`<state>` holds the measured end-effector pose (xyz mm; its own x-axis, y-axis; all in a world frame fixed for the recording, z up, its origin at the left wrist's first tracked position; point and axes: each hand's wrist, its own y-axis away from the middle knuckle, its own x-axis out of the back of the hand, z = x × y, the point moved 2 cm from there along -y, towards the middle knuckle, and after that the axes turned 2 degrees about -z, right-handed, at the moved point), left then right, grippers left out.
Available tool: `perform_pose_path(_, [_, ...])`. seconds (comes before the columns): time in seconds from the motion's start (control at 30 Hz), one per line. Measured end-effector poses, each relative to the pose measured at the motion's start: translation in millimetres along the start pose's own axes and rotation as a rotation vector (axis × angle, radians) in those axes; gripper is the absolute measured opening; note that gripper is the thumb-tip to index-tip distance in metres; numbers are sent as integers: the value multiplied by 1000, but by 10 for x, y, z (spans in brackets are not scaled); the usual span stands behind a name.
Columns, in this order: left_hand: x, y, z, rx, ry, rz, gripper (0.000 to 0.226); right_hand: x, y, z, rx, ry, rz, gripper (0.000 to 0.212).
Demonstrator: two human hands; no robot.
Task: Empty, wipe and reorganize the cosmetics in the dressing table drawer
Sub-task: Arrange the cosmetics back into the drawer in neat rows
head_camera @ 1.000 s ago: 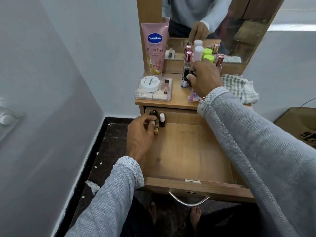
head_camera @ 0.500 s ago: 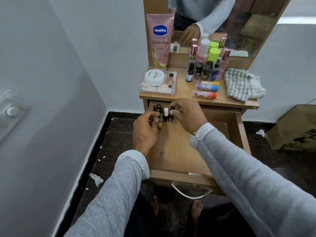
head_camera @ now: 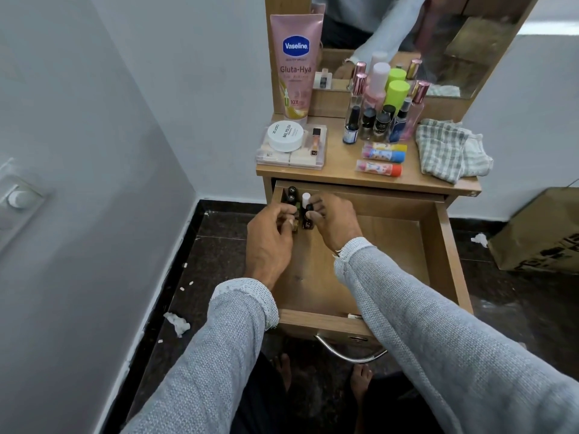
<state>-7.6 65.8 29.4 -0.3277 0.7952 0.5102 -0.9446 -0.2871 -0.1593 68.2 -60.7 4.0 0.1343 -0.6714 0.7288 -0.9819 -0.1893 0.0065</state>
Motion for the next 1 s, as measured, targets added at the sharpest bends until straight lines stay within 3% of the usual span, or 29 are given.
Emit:
perform_pose_path(0.23, [-25,20,-16,-19,1,5,20,-121,30,129,-152,-42,-38,29])
perform_pose_path(0.37, [-42,20,-26,-27,2,4,19,-153,22,167,-149,89,-39,31])
perform_pose_path(0.63, [-57,17,-44,-19,11,0,19,-212,0,160,-160,82,-28,31])
perform_pose_path(0.83, [-25,-11,29,-22,-11,14,18,-164,32,132,-223,-152,-32,22])
perform_pose_path(1.0, [76,-345,387,-64,-80,56,15,-56,78,174,-152,10,-18,38])
